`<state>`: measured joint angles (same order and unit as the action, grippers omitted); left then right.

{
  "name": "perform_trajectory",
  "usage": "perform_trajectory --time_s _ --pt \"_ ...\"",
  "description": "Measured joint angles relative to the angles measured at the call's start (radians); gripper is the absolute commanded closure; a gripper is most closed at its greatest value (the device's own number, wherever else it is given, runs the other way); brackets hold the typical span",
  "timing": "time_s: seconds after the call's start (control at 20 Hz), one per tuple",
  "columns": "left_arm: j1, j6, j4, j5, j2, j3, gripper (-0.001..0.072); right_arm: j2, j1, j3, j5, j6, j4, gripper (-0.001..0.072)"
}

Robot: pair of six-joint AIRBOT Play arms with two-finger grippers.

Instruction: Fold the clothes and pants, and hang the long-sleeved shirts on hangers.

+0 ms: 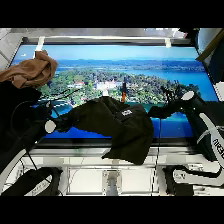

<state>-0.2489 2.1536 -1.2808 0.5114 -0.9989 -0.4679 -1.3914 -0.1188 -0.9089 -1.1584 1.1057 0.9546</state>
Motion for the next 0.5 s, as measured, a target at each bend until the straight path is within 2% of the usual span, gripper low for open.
perform_trajectory --time_s 0.05,0.1,0.15,0.2,0.3,0.5 --pt "0.0 0.006 0.008 -0.023 -0.015 0.002 0.0168 -0.001 0.0 0.0 0.0 0.0 -0.01 0.0214" --pt "0.0 0.006 0.014 -0.048 -0.027 0.004 0.024 -0.001 0.0 0.0 0.002 -0.003 -0.014 0.0215" --pt "0.0 0.007 0.02 -0.073 -0.038 0.006 0.0343 -0.001 0.0 0.0 0.005 -0.006 -0.019 0.0215" --pt "0.0 0.012 0.026 -0.098 -0.045 0.006 0.0687 -0.002 0.0 0.0 0.005 -0.011 -0.025 0.0215" --pt "0.0 0.003 0.03 -0.146 -0.054 0.007 0.0694 -0.008 0.0 0.0 0.008 -0.016 -0.032 0.0215" --pt "0.01 -0.077 0.033 -0.195 -0.06 -0.015 0.0695 -0.039 0.0 0.0 0.017 -0.022 -0.038 0.0216"
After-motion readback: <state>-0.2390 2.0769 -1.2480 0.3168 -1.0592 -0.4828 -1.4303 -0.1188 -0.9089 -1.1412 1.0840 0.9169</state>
